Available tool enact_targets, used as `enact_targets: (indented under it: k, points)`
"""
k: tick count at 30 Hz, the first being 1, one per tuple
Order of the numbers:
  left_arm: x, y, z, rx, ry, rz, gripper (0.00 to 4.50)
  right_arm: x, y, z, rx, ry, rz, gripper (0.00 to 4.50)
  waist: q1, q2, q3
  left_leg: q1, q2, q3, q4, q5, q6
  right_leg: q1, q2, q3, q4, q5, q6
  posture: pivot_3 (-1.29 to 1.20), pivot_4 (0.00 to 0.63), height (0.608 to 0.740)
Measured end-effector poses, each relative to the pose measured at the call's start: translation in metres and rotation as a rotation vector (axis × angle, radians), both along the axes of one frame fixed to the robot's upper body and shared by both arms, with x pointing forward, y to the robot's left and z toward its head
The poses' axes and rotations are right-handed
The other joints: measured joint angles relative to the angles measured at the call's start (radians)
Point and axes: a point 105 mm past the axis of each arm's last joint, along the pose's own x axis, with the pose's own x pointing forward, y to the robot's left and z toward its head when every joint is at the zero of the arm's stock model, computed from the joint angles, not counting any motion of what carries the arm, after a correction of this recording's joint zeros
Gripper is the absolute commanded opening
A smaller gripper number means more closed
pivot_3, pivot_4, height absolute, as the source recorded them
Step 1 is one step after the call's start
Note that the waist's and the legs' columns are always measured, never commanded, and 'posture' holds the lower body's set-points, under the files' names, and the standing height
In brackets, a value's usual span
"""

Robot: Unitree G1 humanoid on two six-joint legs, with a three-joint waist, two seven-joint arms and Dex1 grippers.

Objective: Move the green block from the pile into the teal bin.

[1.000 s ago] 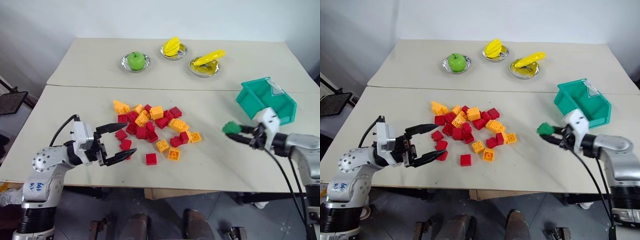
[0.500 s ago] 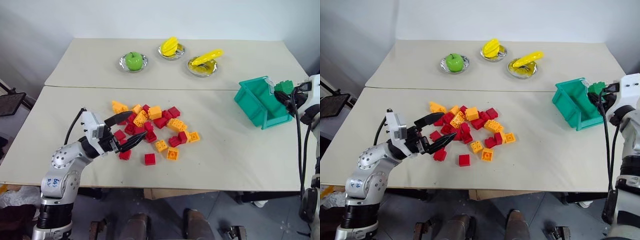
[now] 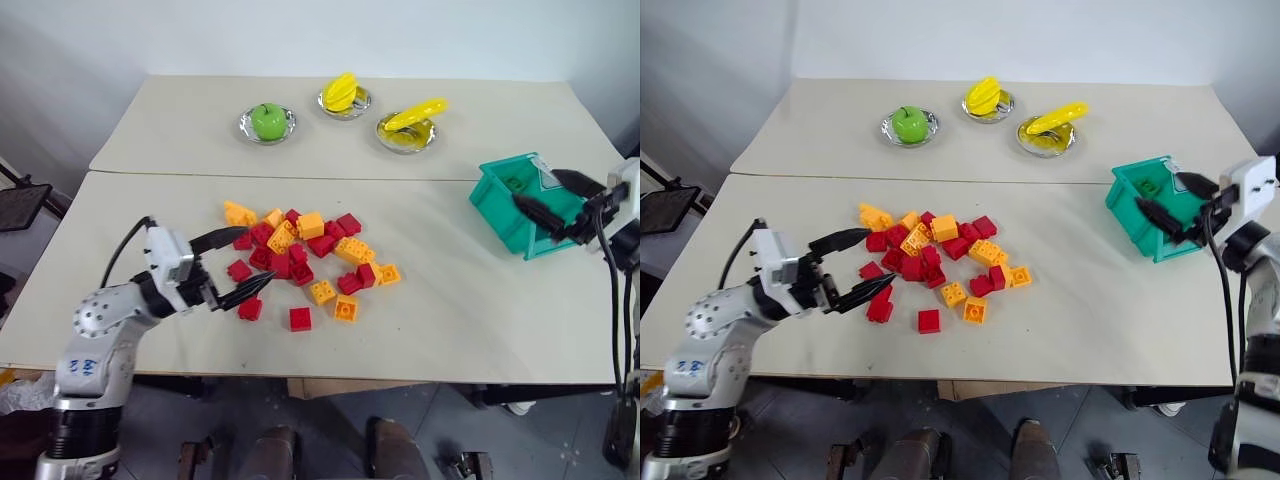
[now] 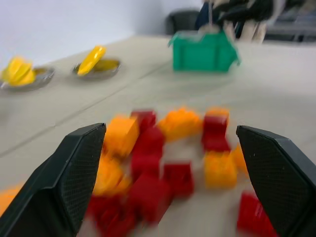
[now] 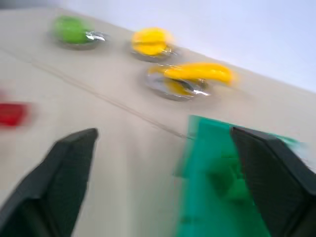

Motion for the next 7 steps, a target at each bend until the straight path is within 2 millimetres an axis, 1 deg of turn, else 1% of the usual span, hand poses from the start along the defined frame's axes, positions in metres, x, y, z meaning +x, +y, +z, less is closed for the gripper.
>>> enact_targets:
  k: [1, 4, 5, 7]
  points:
    - [-0.001, 0.008, -0.005, 0.02, 0.012, 0.019, 4.5, -0.012, 0.007, -0.013, -0.04, 0.027, 0.054, 4.46, 0.002, 0.0, 0.0, 0.0, 0.0, 0.0, 0.0, 0.0, 0.0, 0.0, 0.0, 0.0, 0.0, 0.0, 0.0, 0.0, 0.15, 0.74]
    - [-0.007, 0.029, -0.022, 0.068, 0.056, 0.07, 4.5, -0.05, 0.029, -0.062, -0.153, 0.165, 0.232, 4.46, 0.005, 0.0, 0.0, 0.0, -0.001, 0.0, 0.0, -0.001, 0.001, 0.001, -0.001, 0.001, 0.0, 0.0, 0.0, 0.0, 0.15, 0.74]
    - [-0.009, 0.032, -0.025, 0.079, 0.062, 0.077, 4.5, -0.057, 0.033, -0.069, -0.162, 0.186, 0.261, 4.46, 0.004, 0.001, 0.0, 0.0, -0.001, 0.001, 0.001, -0.001, 0.001, 0.001, -0.002, 0.001, 0.0, 0.0, 0.0, 0.0, 0.15, 0.74]
    - [-0.013, 0.036, -0.028, 0.11, 0.051, 0.08, 4.5, -0.066, 0.042, -0.07, -0.179, 0.185, 0.299, 4.46, 0.001, 0.001, 0.0, 0.002, -0.001, 0.002, 0.001, -0.001, 0.001, 0.001, -0.002, 0.001, 0.0, 0.0, 0.001, 0.0, 0.15, 0.74]
